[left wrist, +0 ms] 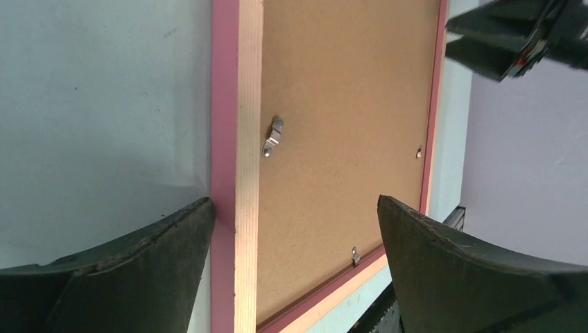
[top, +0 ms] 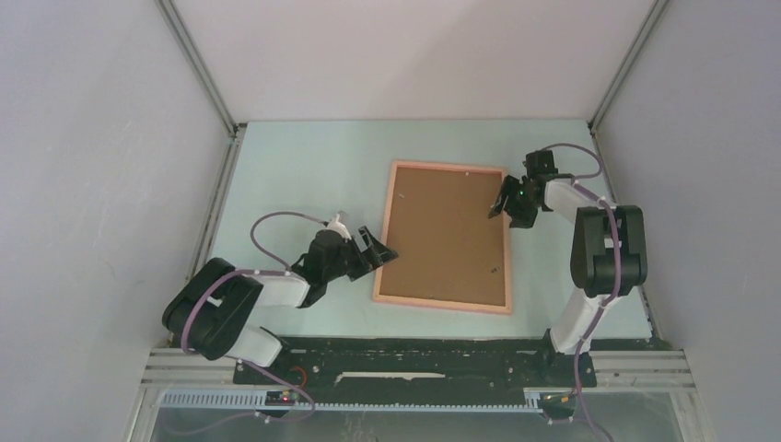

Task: Put the photo into the frame
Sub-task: Adjust the photo frame at the center of the board.

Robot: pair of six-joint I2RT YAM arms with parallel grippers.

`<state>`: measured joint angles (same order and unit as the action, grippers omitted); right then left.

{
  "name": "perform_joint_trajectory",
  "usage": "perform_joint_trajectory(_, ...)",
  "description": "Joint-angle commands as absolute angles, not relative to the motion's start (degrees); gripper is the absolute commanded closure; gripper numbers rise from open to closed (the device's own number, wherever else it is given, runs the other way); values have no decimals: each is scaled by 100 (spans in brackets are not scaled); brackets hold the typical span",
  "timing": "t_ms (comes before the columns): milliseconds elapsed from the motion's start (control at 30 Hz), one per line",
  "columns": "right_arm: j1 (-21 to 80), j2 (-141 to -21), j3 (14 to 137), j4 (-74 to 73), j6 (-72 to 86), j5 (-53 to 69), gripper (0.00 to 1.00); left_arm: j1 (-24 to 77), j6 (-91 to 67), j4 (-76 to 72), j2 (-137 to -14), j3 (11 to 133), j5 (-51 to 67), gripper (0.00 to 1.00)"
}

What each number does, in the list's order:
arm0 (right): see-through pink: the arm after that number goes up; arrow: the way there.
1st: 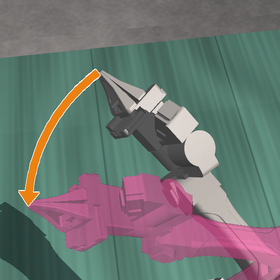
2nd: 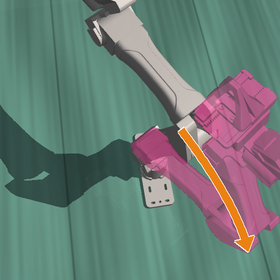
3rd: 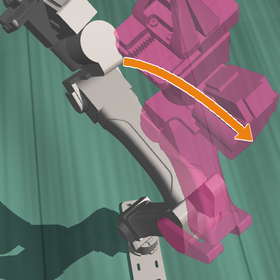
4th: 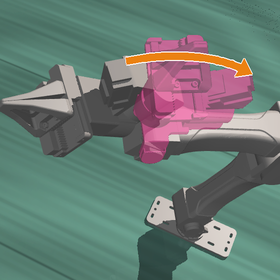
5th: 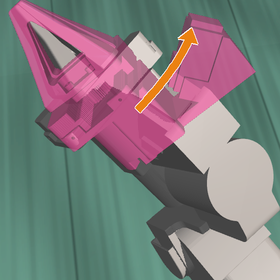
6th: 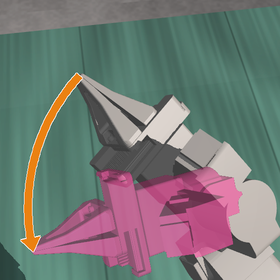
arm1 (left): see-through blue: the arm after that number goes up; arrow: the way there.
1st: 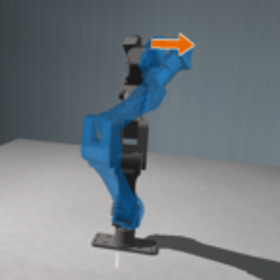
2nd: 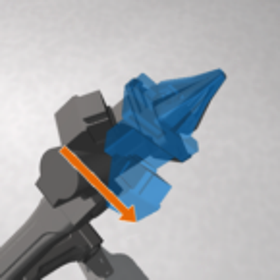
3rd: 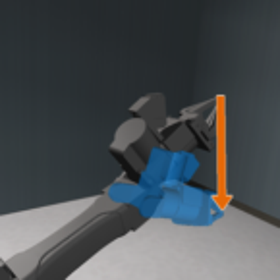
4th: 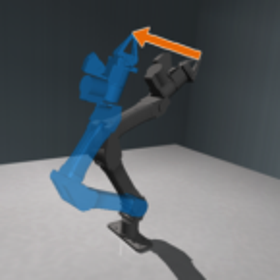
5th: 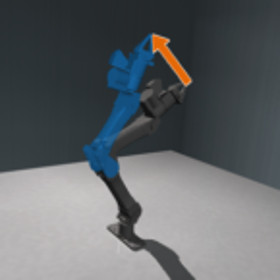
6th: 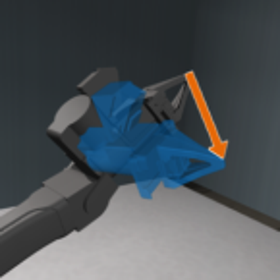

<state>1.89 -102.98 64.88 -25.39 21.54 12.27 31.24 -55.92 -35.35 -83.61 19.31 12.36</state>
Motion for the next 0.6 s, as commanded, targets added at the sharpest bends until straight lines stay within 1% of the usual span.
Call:
perform_joint_trajectory(0, 206, -10675, 7515, -2888, 2343, 1523, 31, 3243, -5199, -2401, -7988, 2156, 1080, 2)
perform_joint_trajectory(67, 208, -10870, 7819, -2980, 2496, 1456, 32, 3243, -5052, -2128, -7880, 2252, 850, 1)
perform_joint_trajectory(167, 275, -11147, 8244, -3189, 2633, 1288, 32, 3243, -4913, -1910, -7962, 2459, 840, 1)
perform_joint_trajectory(333, 495, -11660, 9015, -3769, 2468, 596, 32, 3234, -4579, -1397, -8017, 2855, 836, 2)
perform_joint_trajectory(400, 594, -11776, 9254, -4066, 2337, 120, 31, 3231, -4414, -1070, -8070, 3071, 825, 2)
perform_joint_trajectory(567, 645, -11747, 9178, -4100, 2137, -217, 27, 3086, -4263, -1055, -7884, 3116, 753, 2)
